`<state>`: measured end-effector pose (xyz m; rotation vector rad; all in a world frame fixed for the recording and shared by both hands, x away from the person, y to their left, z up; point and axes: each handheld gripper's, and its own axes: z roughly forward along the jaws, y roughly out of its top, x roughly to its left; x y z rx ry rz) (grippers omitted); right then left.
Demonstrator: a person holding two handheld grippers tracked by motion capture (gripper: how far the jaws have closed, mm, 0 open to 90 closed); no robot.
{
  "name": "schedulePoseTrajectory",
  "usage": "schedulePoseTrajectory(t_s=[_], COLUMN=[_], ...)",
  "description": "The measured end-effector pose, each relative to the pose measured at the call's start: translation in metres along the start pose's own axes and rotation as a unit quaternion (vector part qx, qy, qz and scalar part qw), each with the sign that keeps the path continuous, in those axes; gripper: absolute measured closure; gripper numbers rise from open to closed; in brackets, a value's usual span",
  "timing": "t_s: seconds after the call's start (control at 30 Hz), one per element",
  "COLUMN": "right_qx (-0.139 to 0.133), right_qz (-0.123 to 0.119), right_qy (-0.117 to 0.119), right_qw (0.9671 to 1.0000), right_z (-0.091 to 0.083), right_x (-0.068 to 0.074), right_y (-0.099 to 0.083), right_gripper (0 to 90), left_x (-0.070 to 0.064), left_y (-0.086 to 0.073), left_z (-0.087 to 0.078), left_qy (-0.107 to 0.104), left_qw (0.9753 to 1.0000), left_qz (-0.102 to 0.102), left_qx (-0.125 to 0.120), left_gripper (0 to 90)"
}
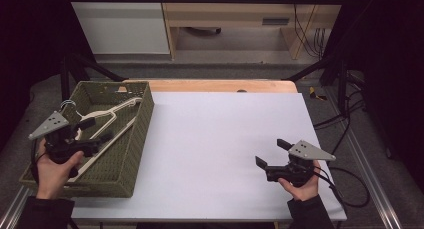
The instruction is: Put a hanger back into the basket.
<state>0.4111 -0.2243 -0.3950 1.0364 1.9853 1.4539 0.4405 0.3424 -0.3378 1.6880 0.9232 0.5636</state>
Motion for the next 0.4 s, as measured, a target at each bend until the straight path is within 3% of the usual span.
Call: schedulePoseTrajectory(t_s=[0.07,0.13,0.17,0.4], right_qx=[-0.004,-0.005,-0.006,-0.015], right_qz=[0.0,0.001,0.002,0.005], right_qy=[0.003,0.003,0.005,0.008], right_qw=[1.0,1.0,1.0,0.9998], right_z=[-0.003,-0.003,-0.004,-0.008], right_x=[-0.001,-0.001,-0.002,-0.004], right_y=[0.001,0.001,0.001,0.001], right_gripper=[6.3,6.3,6.1,6.1], left_x=[-0.015,-0.02,-0.028,-0.048], left_y=[-0.002,-0.003,-0.006,-0.014], left_z=[0.007,0.01,0.017,0.031], left_qy=[-0.017,-0.023,-0.034,-0.041], left_qw=[0.9998,0.9997,0.9993,0.9989], left_qz=[0.012,0.012,0.012,0.023], left_qx=[-0.003,-0.004,-0.004,-0.003], left_gripper=[10.8,9.8,9.5,8.4])
